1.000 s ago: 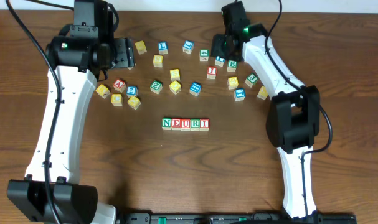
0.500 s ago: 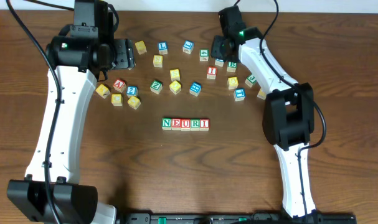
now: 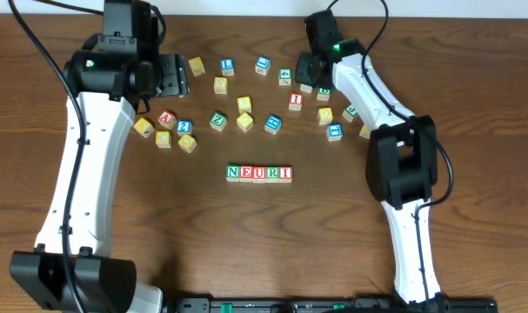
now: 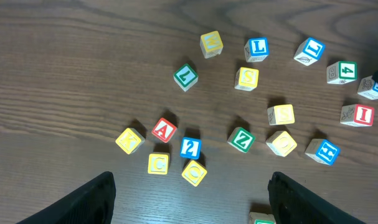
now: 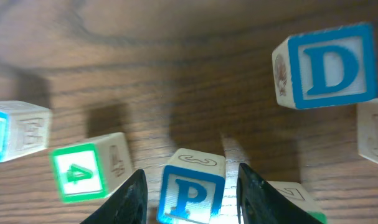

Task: Spell out NEURIPS
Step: 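Lower and close the right gripper on the blue P block, then carry the P block to the right of the I block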

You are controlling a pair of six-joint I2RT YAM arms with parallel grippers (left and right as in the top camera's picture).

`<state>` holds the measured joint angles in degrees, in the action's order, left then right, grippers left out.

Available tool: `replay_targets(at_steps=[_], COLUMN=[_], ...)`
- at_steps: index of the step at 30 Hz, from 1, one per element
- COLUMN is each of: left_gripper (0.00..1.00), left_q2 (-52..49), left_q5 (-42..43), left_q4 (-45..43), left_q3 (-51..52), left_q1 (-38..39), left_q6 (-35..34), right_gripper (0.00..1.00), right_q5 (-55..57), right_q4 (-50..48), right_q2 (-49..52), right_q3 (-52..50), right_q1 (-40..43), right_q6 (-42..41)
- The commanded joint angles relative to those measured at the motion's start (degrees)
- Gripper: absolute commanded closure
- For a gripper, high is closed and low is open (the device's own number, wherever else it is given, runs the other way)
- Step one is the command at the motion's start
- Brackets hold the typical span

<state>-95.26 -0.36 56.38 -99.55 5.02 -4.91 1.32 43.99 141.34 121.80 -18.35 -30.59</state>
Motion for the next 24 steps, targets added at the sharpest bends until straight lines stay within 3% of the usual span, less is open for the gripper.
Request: replay_targets(at_steps=[1,11,24], left_gripper=[0.22,0.22,0.22], left_q2=[-0.2,-0.2,-0.2], left_q5=[-0.2,-0.2,-0.2], left_q4=[0.1,0.1,0.1], left_q3=[0.9,0.9,0.9], left_q1=[-0.2,-0.2,-0.2], left_q6=[-0.3,-0.3,-0.3], right_gripper=[0.59,0.69,0.73], right_q5=[0.9,1.2,1.3], right_q4=[0.3,0.8,2.1], right_q2=[2.3,2.4,-3.8], right_q3=[1.0,1.0,1.2], right_q1=[-0.5,-0.5,-0.3], right_q6=[-0.4,0.6,3.5])
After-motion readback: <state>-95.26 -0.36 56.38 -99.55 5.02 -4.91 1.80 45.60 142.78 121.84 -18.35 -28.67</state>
